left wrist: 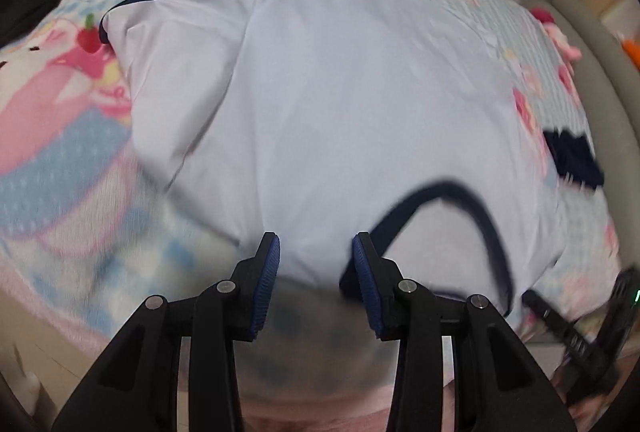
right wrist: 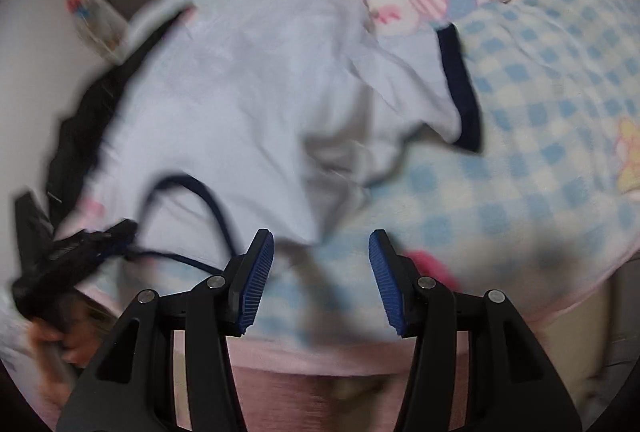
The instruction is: Fold clothes
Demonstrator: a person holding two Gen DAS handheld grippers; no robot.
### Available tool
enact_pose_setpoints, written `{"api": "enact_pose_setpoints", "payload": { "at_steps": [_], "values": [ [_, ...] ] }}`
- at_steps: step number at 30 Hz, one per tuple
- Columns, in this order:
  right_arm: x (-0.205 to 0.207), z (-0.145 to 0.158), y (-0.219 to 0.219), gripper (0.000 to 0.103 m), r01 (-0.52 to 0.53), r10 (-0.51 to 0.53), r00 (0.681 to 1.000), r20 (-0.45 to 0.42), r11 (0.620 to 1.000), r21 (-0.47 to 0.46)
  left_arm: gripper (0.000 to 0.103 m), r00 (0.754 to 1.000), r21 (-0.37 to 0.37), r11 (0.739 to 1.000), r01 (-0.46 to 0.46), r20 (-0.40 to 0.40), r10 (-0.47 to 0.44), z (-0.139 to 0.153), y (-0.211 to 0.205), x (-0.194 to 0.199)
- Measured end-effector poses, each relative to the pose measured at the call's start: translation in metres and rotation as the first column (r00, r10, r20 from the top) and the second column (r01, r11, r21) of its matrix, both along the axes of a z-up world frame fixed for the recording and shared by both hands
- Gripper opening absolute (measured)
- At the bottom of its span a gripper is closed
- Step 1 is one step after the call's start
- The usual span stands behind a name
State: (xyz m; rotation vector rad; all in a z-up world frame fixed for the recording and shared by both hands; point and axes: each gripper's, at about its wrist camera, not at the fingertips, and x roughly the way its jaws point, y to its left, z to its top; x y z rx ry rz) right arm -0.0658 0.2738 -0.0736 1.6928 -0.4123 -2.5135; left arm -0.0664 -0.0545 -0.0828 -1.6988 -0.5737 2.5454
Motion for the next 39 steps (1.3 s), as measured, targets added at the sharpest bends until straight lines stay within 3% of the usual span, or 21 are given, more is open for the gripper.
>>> {"api": "enact_pose_setpoints", "payload": {
  "at_steps": [1, 3, 6, 8, 12, 17, 22, 30, 32, 33, 36, 39],
  "values": [
    [0.003, 0.000, 0.004, 0.051, -0.013, 0.013, 1.000, 0.004, 0.999, 0.030, 0.041, 1.000, -0.022, 1.000, 0.016, -0.003, -0.016, 0.000, 0.003, 0.006],
    [0.012, 0.005, 0.016, 0.051, -0.006, 0.006, 1.000, -0.002, 1.000, -0.004, 0.038, 0.999, -0.021, 1.000, 0.023, -0.044, -0.024, 0.011, 0.006, 0.016],
    [0.015, 0.016, 0.018, 0.051, -0.019, 0.018, 0.999, -0.043, 0.999, -0.038, 0.039, 0.981, 0.050, 0.995, 0.091, -0.177, -0.081, 0.036, 0.022, 0.021],
    [0.012, 0.023, 0.009, 0.051, -0.039, 0.039, 0.996, -0.078, 0.999, 0.004, 0.039, 0.961, 0.122, 0.973, 0.195, -0.220, -0.165, 0.043, 0.047, 0.014],
    [0.005, 0.025, 0.016, 0.051, 0.027, -0.025, 0.997, -0.069, 0.999, 0.028, 0.039, 0.947, 0.242, 0.920, 0.308, -0.170, -0.272, 0.021, 0.098, -0.006],
    [0.007, 0.024, 0.037, 0.051, 0.053, -0.050, 0.997, -0.060, 0.997, 0.050, 0.038, 0.935, 0.333, 0.873, 0.356, -0.135, -0.329, -0.002, 0.138, -0.010],
    [-0.020, 0.017, 0.044, 0.051, -0.011, 0.012, 0.998, -0.053, 1.000, 0.015, 0.038, 0.948, 0.350, 0.881, 0.319, -0.128, -0.292, -0.005, 0.144, -0.019],
    [-0.079, 0.023, 0.066, 0.047, 0.024, -0.023, 0.989, -0.144, 1.000, 0.001, 0.038, 0.973, 0.357, 0.907, 0.223, -0.144, -0.182, -0.012, 0.128, -0.011],
    [-0.091, 0.025, 0.068, 0.043, 0.004, 0.005, 0.987, -0.158, 0.998, 0.057, 0.038, 0.975, 0.364, 0.907, 0.212, -0.143, -0.171, -0.012, 0.127, -0.010],
    [-0.094, 0.024, 0.070, 0.038, -0.012, 0.019, 0.989, -0.148, 0.999, 0.046, 0.038, 0.975, 0.365, 0.906, 0.213, -0.145, -0.171, -0.011, 0.128, -0.010],
    [-0.094, 0.025, 0.080, 0.038, -0.042, 0.041, 0.992, -0.116, 0.999, -0.003, 0.040, 0.974, 0.367, 0.905, 0.216, -0.149, -0.172, -0.007, 0.129, -0.011],
    [-0.064, 0.028, 0.099, 0.044, 0.024, -0.032, 0.997, -0.069, 0.993, -0.112, 0.040, 0.973, 0.371, 0.903, 0.218, -0.153, -0.172, -0.003, 0.130, -0.011]
  ]
}}
